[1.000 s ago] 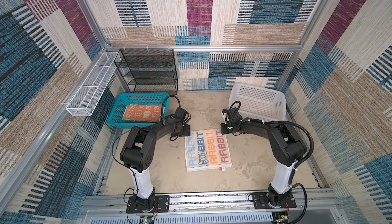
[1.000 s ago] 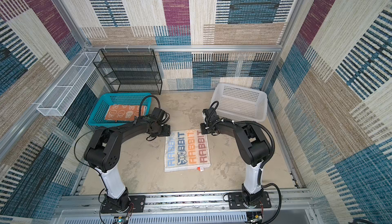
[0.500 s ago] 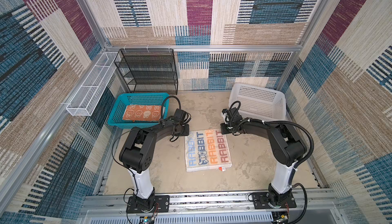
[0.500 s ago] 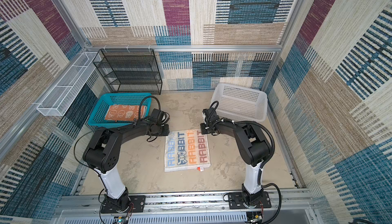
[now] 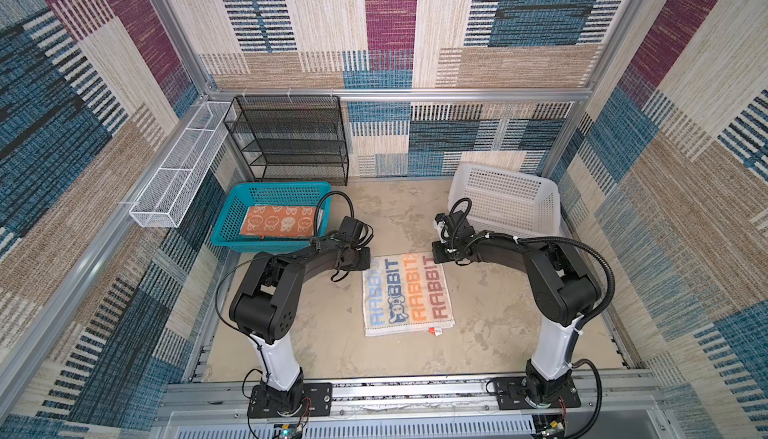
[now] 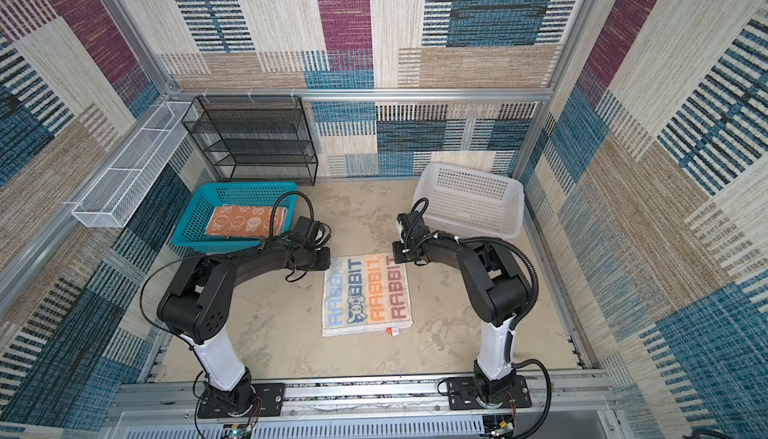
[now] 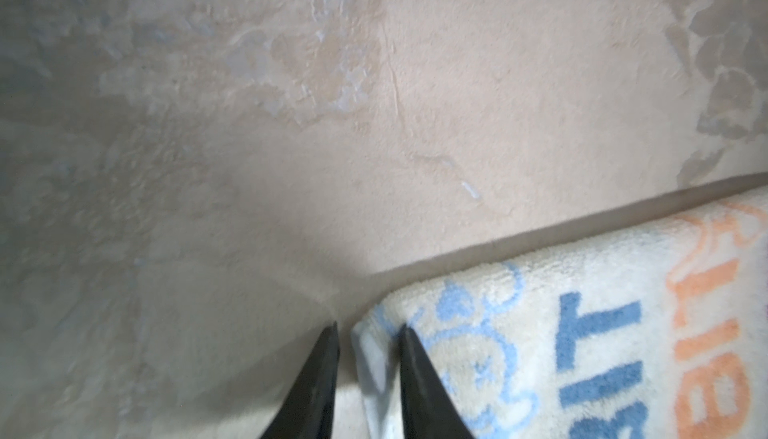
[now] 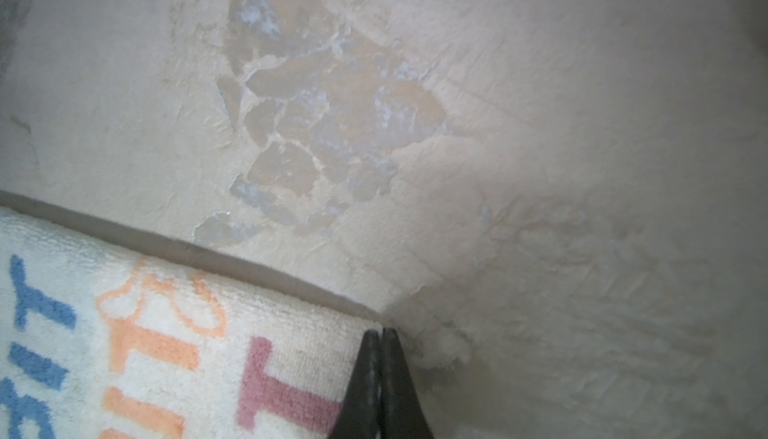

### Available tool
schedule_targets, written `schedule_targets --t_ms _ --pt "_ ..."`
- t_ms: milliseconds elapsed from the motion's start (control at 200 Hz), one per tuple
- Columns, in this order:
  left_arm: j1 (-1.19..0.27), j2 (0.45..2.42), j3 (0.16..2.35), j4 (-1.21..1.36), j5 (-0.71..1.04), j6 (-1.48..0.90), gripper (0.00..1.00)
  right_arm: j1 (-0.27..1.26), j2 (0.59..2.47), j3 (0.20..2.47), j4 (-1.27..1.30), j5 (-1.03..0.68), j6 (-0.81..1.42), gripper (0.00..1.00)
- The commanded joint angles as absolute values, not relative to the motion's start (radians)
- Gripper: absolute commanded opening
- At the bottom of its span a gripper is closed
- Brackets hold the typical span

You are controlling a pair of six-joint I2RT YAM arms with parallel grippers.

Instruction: Fold and stack the towels

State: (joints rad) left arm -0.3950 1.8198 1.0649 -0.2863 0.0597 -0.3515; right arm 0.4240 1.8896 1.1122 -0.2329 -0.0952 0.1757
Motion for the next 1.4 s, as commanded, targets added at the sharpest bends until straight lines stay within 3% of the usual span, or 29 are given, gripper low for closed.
schedule_targets --t_ms 0,381,1152,1397 --pt "-0.396 1.847 1.074 -0.396 0.069 -0.328 0.26 0.423 1.891 1.112 -0.253 -0.092 0.173 0.0" --pt "-0.396 1.861 1.082 -0.397 0.077 -0.318 0.04 0.42 1.89 1.111 -0.251 -0.095 0.172 0.0" --pt "-0.384 1.9 1.227 -0.415 0.026 -0.285 0.0 0.391 1.868 1.176 -0.271 -0.131 0.175 0.0" --pt "-0.379 1.83 1.201 -0.357 0.02 -0.272 0.0 0.383 1.831 1.168 -0.275 -0.141 0.179 0.0"
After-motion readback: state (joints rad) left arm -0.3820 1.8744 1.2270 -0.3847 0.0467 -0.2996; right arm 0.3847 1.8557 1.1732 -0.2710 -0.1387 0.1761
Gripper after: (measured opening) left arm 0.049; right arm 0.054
